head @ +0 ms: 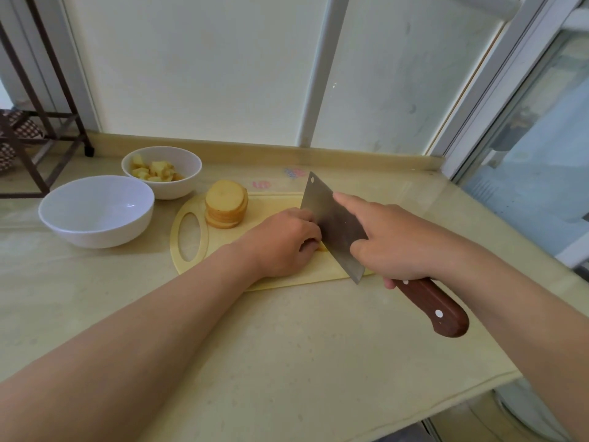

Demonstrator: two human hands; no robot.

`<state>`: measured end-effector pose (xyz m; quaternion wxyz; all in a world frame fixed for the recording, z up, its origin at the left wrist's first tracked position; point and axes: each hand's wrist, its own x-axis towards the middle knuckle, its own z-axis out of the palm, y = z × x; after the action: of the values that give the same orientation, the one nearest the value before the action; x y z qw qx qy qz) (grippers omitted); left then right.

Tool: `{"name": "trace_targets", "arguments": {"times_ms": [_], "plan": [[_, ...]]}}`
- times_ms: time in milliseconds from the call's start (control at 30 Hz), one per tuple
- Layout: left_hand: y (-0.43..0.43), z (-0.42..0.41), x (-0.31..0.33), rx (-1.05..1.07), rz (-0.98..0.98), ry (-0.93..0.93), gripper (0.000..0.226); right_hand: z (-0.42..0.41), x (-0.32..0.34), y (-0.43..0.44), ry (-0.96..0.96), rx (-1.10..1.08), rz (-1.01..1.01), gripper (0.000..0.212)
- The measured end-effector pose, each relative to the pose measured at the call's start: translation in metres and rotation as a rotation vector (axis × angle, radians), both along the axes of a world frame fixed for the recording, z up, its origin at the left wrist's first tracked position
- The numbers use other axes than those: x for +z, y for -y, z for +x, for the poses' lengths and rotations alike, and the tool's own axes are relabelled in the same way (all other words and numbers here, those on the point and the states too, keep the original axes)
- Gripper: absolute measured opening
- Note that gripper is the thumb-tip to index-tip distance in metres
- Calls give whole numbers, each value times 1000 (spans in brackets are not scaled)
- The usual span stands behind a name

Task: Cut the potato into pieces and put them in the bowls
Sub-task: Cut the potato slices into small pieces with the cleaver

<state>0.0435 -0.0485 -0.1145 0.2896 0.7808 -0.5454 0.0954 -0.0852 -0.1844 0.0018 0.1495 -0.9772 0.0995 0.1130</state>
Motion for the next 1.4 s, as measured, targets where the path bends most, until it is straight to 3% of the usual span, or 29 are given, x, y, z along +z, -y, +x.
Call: {"name": "trace_targets", "arguments": {"times_ms": [333, 600, 1400], "plan": [[-8, 3, 4, -23, -42, 18, 12, 50, -15, -10, 70, -32, 35, 91], [-8, 4, 3, 19, -13, 48, 12, 31, -13, 2, 84, -71, 115, 89], [-8, 7, 3, 11, -48, 20, 8, 9, -10, -12, 60, 4, 29, 86]]}}
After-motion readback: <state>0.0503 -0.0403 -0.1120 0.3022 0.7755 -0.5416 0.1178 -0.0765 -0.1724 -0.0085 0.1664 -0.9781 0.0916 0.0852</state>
